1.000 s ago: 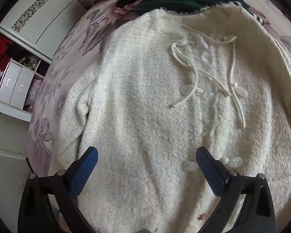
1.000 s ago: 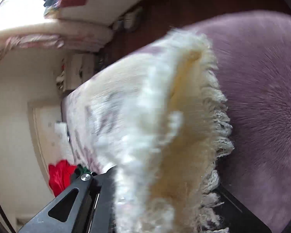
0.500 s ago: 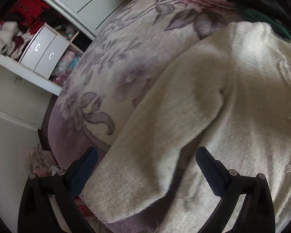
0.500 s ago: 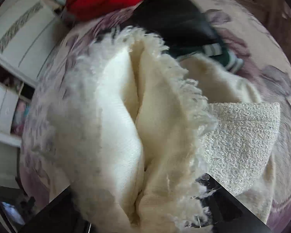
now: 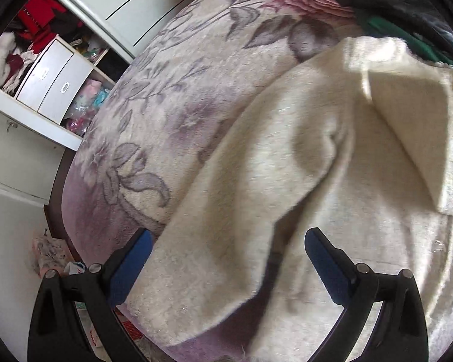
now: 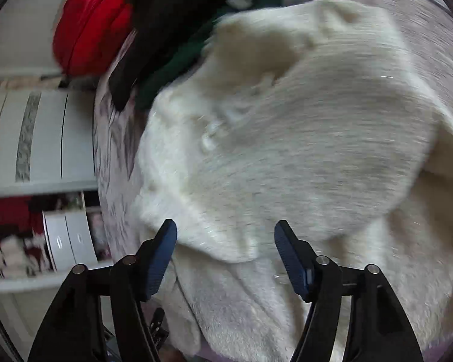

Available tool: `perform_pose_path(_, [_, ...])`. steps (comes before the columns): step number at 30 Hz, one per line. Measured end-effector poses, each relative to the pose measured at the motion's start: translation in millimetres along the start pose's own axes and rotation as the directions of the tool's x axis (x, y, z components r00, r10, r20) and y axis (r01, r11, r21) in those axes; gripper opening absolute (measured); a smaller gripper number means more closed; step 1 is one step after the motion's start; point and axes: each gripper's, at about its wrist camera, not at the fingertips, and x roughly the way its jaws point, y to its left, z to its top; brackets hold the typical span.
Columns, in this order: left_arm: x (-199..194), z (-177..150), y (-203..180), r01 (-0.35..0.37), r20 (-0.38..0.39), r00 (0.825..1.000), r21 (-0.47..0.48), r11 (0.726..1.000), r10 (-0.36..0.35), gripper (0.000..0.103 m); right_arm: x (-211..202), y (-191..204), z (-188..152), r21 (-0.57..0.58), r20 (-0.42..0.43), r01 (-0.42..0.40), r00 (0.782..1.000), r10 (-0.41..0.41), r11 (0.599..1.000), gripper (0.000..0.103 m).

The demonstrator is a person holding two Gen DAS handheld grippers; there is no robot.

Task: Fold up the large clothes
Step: 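Fold the held sleeve across the jacket front with the right tool, release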

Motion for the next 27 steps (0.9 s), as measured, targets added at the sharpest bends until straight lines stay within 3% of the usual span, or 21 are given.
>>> perform_pose_path(1, [-4, 2, -6, 0.005, 0.002, 1.000, -0.002, 1.000, -0.005, 0.103, -23, -35, -15, 0.084, 0.024, 0.017, 1.000, -0.019, 0.996, 0.073])
perform_pose_path(2, [-8, 5, -10, 0.011, 0.005, 1.000, -0.003, 1.000, -0.011, 0.103, -36, -72, -2, 0.173, 0.043, 0.026, 0.999, -0.034, 0.984, 0.073])
perform_pose_path(3, [-13, 8, -19, 0.017, 0.011, 1.000, -0.007, 1.000, -0.017, 0.103, -43, -101, -15, 0.222, 0.056, 0.020, 0.998, -0.033, 0.975, 0.073])
perform_pose_path(6, [-22, 17, -44, 0.011, 0.035, 0.999, 0.006, 1.000, -0.012, 0.103, -26, -159, 1, 0.367, 0.086, -0.141, 0.989, 0.117, 0.919, 0.073])
perform_pose_path(8, [-22, 23, -64, 0.005, 0.044, 0.999, 0.022, 1.000, -0.006, 0.103, -9, -190, 23, 0.458, 0.145, -0.316, 0.949, 0.281, 0.831, 0.072])
perform_pose_path(10, [-17, 31, -87, -0.011, 0.055, 0.998, 0.043, 0.999, 0.008, 0.103, 8, -193, 32, 0.496, 0.217, -0.433, 0.901, 0.376, 0.752, 0.072])
perform_pose_path(13, [-2, 42, -111, -0.055, 0.061, 0.997, 0.055, 0.997, 0.052, 0.103, -3, -206, 43, 0.530, 0.352, -0.520, 0.853, 0.384, 0.669, 0.071])
perform_pose_path(15, [14, 51, -124, -0.064, 0.044, 0.997, 0.055, 0.996, 0.062, 0.103, -12, -219, 54, 0.553, 0.398, -0.535, 0.843, 0.362, 0.638, 0.071])
perform_pose_path(16, [23, 55, -131, -0.072, 0.032, 0.997, 0.056, 0.996, 0.070, 0.103, -6, -221, 57, 0.563, 0.387, -0.522, 0.852, 0.354, 0.641, 0.071])
perform_pose_path(19, [62, 63, -148, -0.107, -0.039, 0.993, 0.088, 0.990, 0.111, 0.103, 8, -220, 65, 0.566, 0.262, -0.400, 0.916, 0.303, 0.720, 0.071])
perform_pose_path(21, [75, 66, -147, -0.089, -0.046, 0.995, 0.076, 0.993, 0.093, 0.103, 18, -195, 71, 0.536, 0.197, -0.329, 0.944, 0.264, 0.777, 0.071])
perform_pose_path(24, [65, 70, -136, -0.066, -0.040, 0.997, 0.073, 0.995, 0.069, 0.103, -12, -167, 60, 0.434, 0.127, -0.192, 0.980, 0.151, 0.880, 0.071])
perform_pose_path(27, [37, 57, -100, -0.025, -0.016, 1.000, 0.001, 1.000, 0.025, 0.103, -22, -125, 50, 0.308, 0.067, -0.074, 0.996, 0.055, 0.948, 0.071])
